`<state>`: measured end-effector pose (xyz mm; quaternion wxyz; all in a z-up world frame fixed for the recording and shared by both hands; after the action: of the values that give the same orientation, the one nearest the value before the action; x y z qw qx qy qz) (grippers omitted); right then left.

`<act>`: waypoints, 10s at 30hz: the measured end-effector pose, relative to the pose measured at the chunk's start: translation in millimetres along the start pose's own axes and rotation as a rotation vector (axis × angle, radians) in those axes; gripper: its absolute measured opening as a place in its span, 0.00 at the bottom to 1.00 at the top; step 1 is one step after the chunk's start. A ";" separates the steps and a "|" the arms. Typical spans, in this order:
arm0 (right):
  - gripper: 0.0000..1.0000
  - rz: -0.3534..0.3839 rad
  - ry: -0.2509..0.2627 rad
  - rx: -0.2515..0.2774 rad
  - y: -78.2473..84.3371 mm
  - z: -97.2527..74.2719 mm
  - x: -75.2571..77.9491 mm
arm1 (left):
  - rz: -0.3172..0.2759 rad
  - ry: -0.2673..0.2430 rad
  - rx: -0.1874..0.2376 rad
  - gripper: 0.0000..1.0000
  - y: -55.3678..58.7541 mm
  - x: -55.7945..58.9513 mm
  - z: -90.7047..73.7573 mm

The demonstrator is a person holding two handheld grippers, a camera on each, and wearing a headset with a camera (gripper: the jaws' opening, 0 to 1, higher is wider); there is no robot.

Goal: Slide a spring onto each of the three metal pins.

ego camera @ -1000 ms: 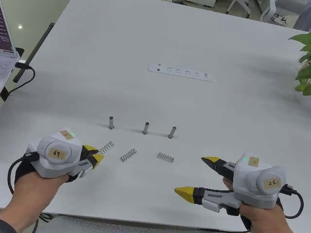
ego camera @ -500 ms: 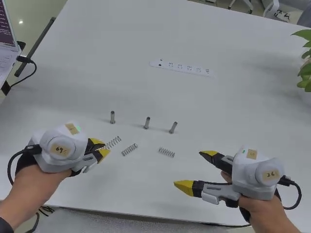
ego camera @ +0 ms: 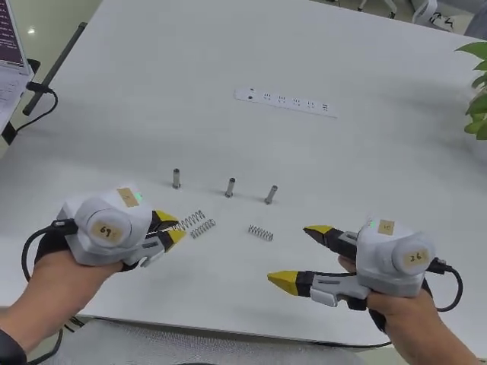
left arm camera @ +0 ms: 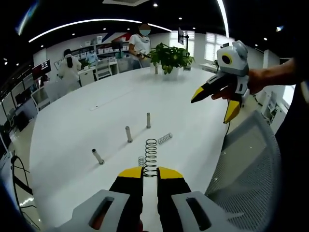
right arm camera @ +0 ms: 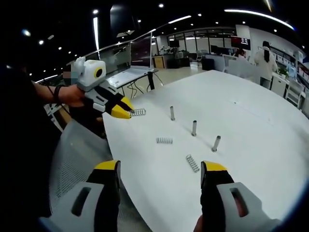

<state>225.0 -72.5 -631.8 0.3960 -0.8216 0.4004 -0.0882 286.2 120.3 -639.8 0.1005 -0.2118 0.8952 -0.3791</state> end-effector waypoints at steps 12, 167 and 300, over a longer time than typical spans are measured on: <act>0.58 -0.031 -0.077 0.029 -15.3 10.5 -11.1 | 0.090 0.050 0.012 0.02 -14.5 25.1 1.9; 0.09 -0.604 -0.355 -0.237 -45.0 23.1 -39.9 | 0.228 0.269 0.058 0.07 -37.7 74.5 22.8; 0.09 -0.575 -0.206 -0.469 -143.2 181.9 43.6 | -0.197 -0.127 0.073 0.64 49.6 -63.3 -57.8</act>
<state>422.2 53.7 -658.0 0.1948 -0.9732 0.1211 -0.0186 307.8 216.8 -634.3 0.1269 -0.3187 0.8474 -0.4052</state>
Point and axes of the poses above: the centre of the closed fingertips' face, and the gripper's own axes: z roughly forward along the fingers, x roughly to its right, y roughly out of its underside, the point moved 4 cm from there along -z, roughly backward along the fingers, and after that the axes turned 7 degrees about -x, right-handed, at the moved point
